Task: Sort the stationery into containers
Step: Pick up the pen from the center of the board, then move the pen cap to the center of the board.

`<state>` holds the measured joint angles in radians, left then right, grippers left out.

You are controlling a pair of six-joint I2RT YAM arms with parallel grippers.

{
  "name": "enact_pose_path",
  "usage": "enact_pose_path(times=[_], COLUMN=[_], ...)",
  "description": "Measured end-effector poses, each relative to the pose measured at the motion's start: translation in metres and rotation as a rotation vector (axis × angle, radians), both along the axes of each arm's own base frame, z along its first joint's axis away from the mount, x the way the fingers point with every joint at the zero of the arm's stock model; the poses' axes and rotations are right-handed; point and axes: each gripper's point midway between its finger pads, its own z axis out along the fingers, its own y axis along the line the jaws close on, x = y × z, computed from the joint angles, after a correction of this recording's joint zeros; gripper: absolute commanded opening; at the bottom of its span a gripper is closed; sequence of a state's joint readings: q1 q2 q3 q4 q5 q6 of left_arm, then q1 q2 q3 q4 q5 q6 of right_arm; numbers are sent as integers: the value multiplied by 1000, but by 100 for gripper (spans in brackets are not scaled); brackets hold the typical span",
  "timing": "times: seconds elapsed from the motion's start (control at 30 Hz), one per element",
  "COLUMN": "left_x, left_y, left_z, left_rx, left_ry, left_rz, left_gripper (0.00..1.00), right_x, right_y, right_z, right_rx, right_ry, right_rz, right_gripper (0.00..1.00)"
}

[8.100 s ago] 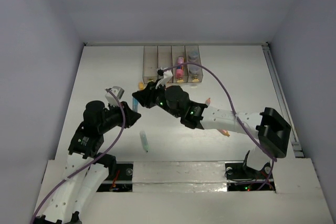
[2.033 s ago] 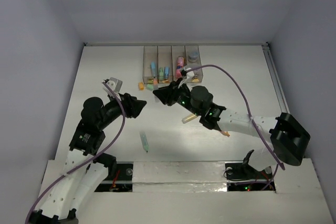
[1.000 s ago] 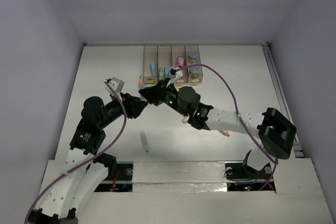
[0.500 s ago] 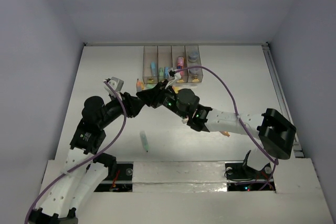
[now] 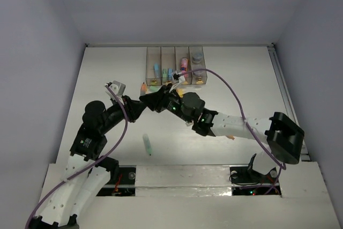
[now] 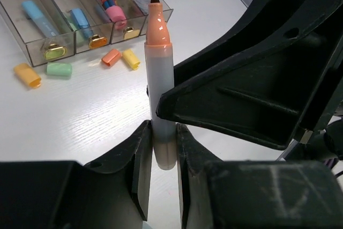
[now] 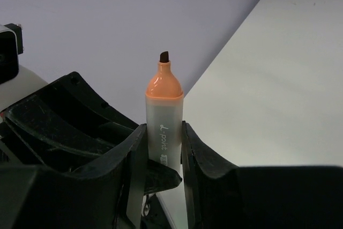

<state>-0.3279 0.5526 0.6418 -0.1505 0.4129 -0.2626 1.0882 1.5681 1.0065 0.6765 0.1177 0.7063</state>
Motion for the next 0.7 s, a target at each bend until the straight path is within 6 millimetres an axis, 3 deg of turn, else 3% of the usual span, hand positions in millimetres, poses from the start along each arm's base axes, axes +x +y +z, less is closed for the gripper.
enact_pose_path(times=[0.07,0.1,0.2,0.27,0.33,0.37,0.43,0.5,0.63,0.67,0.7], left_x=[-3,-2,0,1,2,2,2,2,2,2,2], left_y=[-2,-1,3,4,7,8,9,10,10,10,10], left_z=[1,2,4,5,6,7,9,10,10,10,10], left_rx=[-2,-1,2,4,6,6,4,3,4,3,3], left_ry=[-4,-11,-24,-30,-36,-42,-49,-55,-56,-56,-56], left_rz=[-13,-9,14,26,38,47,52,57,61,61,61], left_gripper=[0,0,0,0,0,0,0,0,0,0,0], right_x=[-3,-4,-5,-2,7,13,27,43,82,92,101], right_y=[-3,-7,-19,-32,-49,-59,-77,-92,-111,-113,-114], right_z=[1,2,11,19,28,30,26,13,-46,-66,-85], right_rx=[-17,-34,-64,-78,-86,-92,-117,-169,-340,-398,-452], right_ry=[-5,-9,-29,-42,-56,-61,-57,-39,71,108,143], right_rz=[-5,-5,-16,-35,-73,-95,-143,-188,-260,-277,-288], right_gripper=[54,69,85,85,74,52,22,0,5,9,24])
